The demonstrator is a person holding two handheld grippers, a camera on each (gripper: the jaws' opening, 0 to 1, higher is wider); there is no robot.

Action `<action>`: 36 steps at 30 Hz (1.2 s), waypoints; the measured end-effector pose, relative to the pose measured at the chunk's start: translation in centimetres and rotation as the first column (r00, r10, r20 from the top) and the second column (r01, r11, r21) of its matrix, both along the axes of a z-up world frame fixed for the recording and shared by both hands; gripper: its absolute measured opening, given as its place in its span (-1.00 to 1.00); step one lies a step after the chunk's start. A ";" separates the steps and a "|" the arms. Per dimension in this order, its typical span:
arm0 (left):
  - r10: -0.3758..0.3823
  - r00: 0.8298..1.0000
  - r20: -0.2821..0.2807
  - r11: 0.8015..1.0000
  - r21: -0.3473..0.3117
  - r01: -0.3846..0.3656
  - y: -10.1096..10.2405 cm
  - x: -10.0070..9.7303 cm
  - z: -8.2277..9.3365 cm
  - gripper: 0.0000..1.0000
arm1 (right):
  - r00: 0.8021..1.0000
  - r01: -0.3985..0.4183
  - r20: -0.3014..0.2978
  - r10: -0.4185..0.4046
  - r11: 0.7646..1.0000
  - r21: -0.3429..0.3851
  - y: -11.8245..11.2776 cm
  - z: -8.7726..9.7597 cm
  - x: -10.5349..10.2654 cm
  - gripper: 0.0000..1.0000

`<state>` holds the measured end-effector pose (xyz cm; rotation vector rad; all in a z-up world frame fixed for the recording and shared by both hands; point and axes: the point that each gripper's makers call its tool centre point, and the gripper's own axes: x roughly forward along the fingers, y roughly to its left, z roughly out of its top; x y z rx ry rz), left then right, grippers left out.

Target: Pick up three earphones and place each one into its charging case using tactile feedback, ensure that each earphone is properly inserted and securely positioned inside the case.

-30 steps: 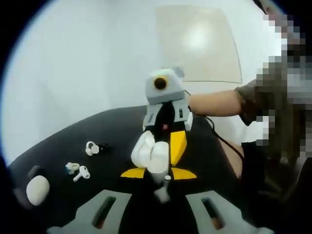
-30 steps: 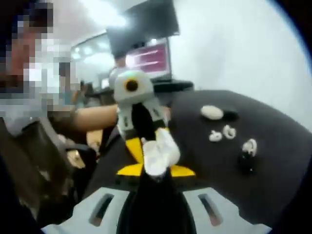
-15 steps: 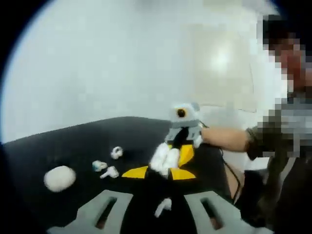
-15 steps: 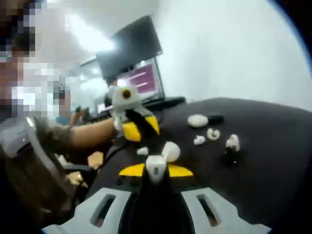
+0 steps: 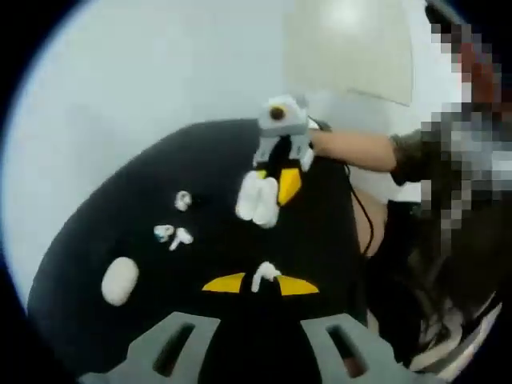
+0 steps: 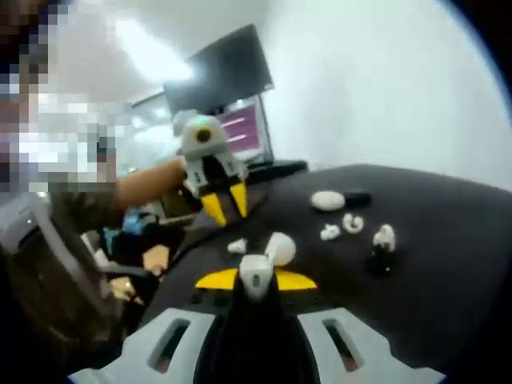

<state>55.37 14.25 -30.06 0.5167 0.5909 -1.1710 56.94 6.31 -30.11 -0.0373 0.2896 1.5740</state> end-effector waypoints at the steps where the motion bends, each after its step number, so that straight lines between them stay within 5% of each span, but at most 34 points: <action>1: -0.017 1.000 0.014 0.999 0.029 0.017 -0.1 0.3 -0.3 -0.78 | 1.000 0.002 0.000 -0.002 1.000 0.000 0.0 0.0 0.1 -0.65; 10: -0.035 0.999 -0.008 0.995 0.096 0.035 -0.8 1.3 -2.6 -0.87 | 1.000 -0.005 0.005 0.005 1.000 0.001 -0.1 0.0 0.2 -0.65; 14: 0.004 1.000 -0.013 1.000 0.026 -0.004 -1.1 1.4 -2.1 -0.94 | 1.000 -0.008 0.010 0.008 1.000 -0.003 -0.1 -0.1 0.1 -0.65; 16: 0.053 0.998 -0.036 0.994 -0.090 -0.056 -1.1 1.6 -0.8 -0.94 | 1.000 -0.012 0.014 0.013 1.000 -0.008 -0.1 -0.1 0.1 -0.65; 18: 0.084 0.994 -0.075 0.959 -0.266 -0.101 -1.0 1.6 1.3 -0.94 | 1.000 -0.014 0.028 0.014 1.000 -0.025 0.0 -0.4 0.0 -0.65; 19: 0.091 0.990 -0.107 0.914 -0.385 -0.125 -1.0 1.6 2.9 -0.94 | 0.999 -0.016 0.036 0.018 0.999 -0.036 0.1 -0.6 -0.1 -0.65; 22: 0.031 0.971 -0.238 0.719 -0.669 -0.188 -0.7 0.9 7.0 -0.94 | 0.998 -0.022 0.049 0.025 0.998 -0.059 0.1 -1.0 -0.1 -0.65; 23: 0.017 0.972 -0.233 0.678 -0.712 -0.182 -0.4 0.6 7.7 -0.94 | 0.998 -0.023 0.052 0.027 0.998 -0.062 0.1 -1.1 -0.2 -0.65; 24: 0.021 0.975 -0.220 0.658 -0.732 -0.179 -0.3 0.6 8.1 -0.94 | 0.998 -0.024 0.053 0.027 0.998 -0.065 0.1 -1.1 -0.2 -0.65; 29: 0.034 0.977 -0.211 0.627 -0.756 -0.185 -0.9 0.5 8.3 -0.94 | 0.997 -0.030 0.065 0.035 0.997 -0.076 0.0 -1.3 -0.3 -0.65; 33: 0.058 0.979 -0.194 0.631 -0.753 -0.187 -2.4 1.9 8.5 -0.94 | 0.994 -0.046 0.096 0.054 0.995 -0.084 0.1 -1.4 -0.7 -0.65; 36: 0.154 0.957 -0.246 0.651 -0.703 -0.285 -3.5 4.5 7.2 -0.94 | 0.992 -0.048 0.115 0.058 0.995 -0.085 0.1 -1.4 -0.8 -0.65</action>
